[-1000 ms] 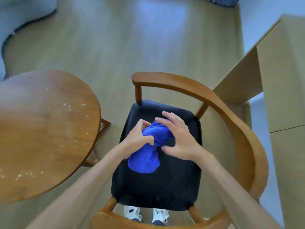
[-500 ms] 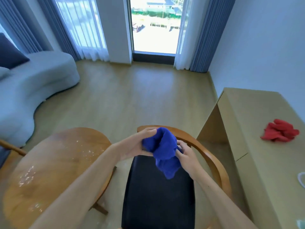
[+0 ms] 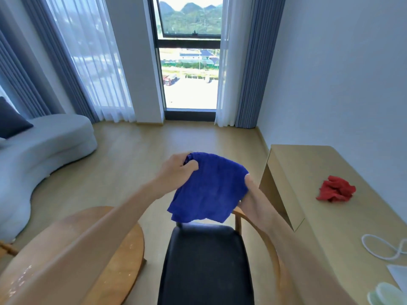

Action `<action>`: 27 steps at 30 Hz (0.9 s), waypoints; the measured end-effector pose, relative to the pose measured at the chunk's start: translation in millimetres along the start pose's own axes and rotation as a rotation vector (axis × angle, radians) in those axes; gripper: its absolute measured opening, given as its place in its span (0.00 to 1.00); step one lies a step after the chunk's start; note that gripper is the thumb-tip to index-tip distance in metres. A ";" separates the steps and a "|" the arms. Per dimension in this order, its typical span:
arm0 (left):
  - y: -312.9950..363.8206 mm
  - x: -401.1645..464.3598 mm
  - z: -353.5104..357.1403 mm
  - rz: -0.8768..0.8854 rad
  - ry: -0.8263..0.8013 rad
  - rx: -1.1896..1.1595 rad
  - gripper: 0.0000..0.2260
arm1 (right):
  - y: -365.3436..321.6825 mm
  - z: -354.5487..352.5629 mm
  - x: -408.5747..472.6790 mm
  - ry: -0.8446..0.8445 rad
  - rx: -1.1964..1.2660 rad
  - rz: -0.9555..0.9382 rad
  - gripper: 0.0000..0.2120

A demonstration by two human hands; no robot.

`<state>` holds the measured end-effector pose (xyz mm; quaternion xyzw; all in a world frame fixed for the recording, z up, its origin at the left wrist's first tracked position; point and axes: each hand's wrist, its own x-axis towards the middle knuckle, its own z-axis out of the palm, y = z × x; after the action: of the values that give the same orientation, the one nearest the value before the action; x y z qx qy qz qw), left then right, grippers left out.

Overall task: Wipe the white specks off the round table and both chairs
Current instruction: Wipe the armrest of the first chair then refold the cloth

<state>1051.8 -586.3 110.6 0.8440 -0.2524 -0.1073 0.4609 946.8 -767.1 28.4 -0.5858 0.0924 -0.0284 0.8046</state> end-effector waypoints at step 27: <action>15.6 -0.7 -39.8 0.158 -0.641 -0.537 0.09 | -86.4 17.5 25.4 -0.341 -0.559 -0.441 0.15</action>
<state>1062.6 -564.1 145.5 0.5961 -0.4101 -0.3903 0.5694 980.2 -781.6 112.6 -0.7844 -0.1664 -0.0767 0.5925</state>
